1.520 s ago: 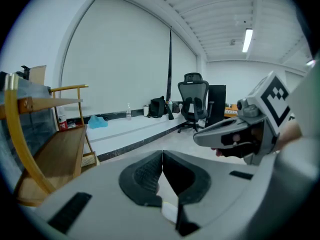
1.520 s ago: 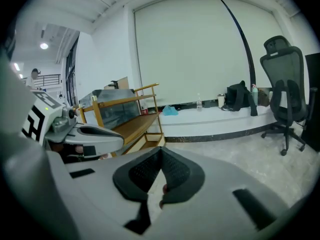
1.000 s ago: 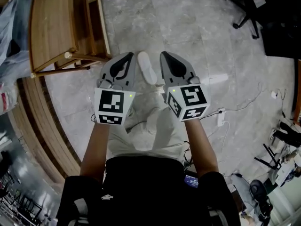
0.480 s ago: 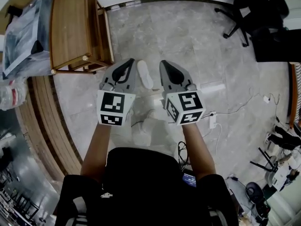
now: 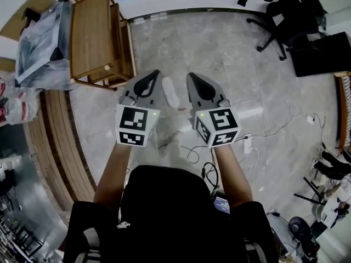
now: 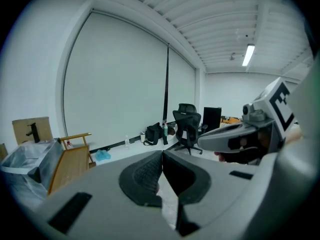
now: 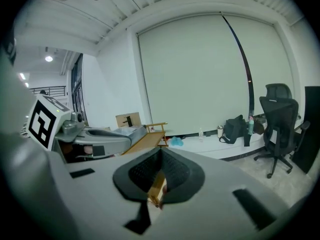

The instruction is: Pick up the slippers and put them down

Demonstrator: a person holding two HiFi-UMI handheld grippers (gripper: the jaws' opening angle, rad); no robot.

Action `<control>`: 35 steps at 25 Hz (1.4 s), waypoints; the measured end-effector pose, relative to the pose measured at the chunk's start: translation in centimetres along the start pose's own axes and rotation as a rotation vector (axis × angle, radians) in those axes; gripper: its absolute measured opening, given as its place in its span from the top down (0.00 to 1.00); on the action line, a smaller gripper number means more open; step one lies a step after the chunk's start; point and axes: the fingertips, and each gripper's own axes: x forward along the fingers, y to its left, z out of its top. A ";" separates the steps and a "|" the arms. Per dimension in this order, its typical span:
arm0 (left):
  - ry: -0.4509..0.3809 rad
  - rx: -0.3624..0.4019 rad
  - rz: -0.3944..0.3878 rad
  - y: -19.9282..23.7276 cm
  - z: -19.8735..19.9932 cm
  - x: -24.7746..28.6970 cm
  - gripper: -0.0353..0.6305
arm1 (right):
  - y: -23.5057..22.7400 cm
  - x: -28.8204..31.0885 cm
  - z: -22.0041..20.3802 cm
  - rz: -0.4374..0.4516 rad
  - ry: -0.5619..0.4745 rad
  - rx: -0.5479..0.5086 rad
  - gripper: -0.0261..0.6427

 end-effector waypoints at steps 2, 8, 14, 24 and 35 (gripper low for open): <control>-0.016 -0.003 0.015 -0.5 0.6 -1.2 0.94 | 0.7 -1.0 0.5 0.008 -0.014 -0.014 0.96; -0.067 -0.012 0.061 -3.1 1.9 -5.2 0.94 | 3.0 -4.9 1.9 0.049 -0.052 -0.073 0.96; -0.098 0.005 0.114 -5.0 2.6 -9.1 0.94 | 5.3 -8.3 3.1 0.087 -0.096 -0.115 0.96; -0.166 -0.005 0.124 -6.0 4.9 -12.8 0.94 | 8.5 -10.7 5.2 0.113 -0.139 -0.155 0.96; -0.234 0.003 0.103 -3.1 6.9 -17.0 0.94 | 12.7 -10.3 7.4 0.084 -0.172 -0.163 0.96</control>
